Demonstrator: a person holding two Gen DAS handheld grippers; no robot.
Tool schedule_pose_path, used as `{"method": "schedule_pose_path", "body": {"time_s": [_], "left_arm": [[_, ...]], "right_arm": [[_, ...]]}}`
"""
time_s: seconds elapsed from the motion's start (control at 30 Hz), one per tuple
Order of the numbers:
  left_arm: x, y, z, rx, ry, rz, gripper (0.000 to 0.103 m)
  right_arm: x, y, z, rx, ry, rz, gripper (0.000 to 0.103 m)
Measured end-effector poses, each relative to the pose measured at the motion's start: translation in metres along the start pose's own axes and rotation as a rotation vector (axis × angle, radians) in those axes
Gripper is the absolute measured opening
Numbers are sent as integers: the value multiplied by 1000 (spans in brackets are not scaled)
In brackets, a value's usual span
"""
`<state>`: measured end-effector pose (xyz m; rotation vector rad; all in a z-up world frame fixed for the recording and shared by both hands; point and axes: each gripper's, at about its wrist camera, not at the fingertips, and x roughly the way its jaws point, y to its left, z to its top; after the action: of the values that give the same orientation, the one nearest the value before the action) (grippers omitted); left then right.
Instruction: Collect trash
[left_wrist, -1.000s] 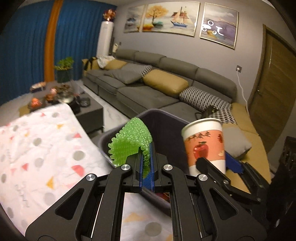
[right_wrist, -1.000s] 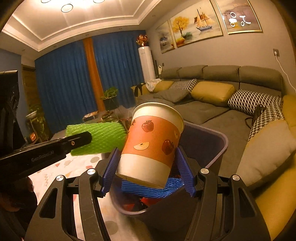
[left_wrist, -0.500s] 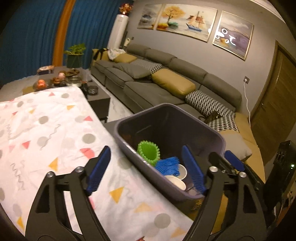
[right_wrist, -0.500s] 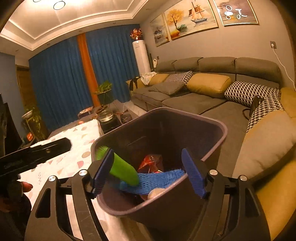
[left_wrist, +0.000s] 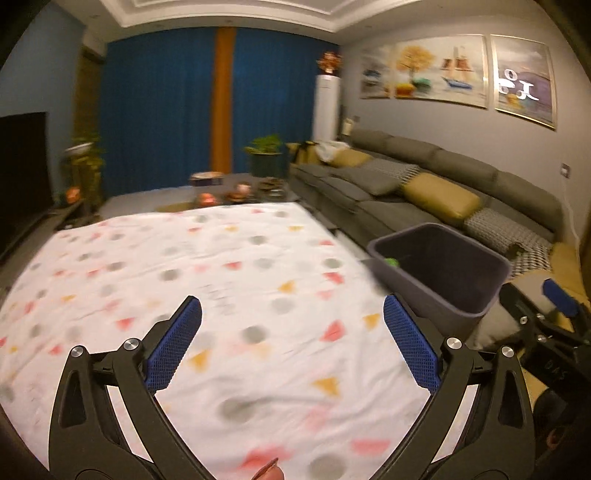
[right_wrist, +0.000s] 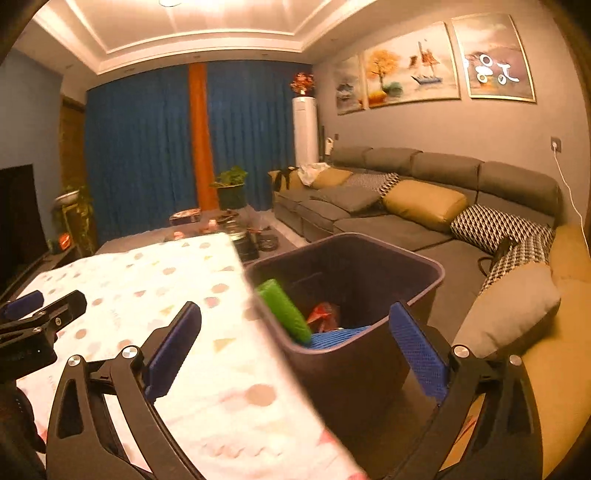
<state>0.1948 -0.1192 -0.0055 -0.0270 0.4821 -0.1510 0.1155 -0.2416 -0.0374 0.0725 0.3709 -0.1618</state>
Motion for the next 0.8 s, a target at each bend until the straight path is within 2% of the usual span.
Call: {"method": "schedule_pose_path", "body": {"time_s": [0.2, 0.37, 0.57, 0.8], "left_arm": [[-48, 45, -15, -60, -15, 93, 97], [-81, 70, -29, -71, -34, 159, 97], [-106, 91, -40, -92, -43, 179, 97], [-119, 101, -45, -109, -51, 177, 97]], "right_arm": [[-30, 39, -6, -28, 1, 30, 98], [-52, 58, -10, -51, -11, 39, 98], [-75, 77, -13, -62, -31, 62, 98], [-94, 88, -16, -69, -48, 77, 98]]}}
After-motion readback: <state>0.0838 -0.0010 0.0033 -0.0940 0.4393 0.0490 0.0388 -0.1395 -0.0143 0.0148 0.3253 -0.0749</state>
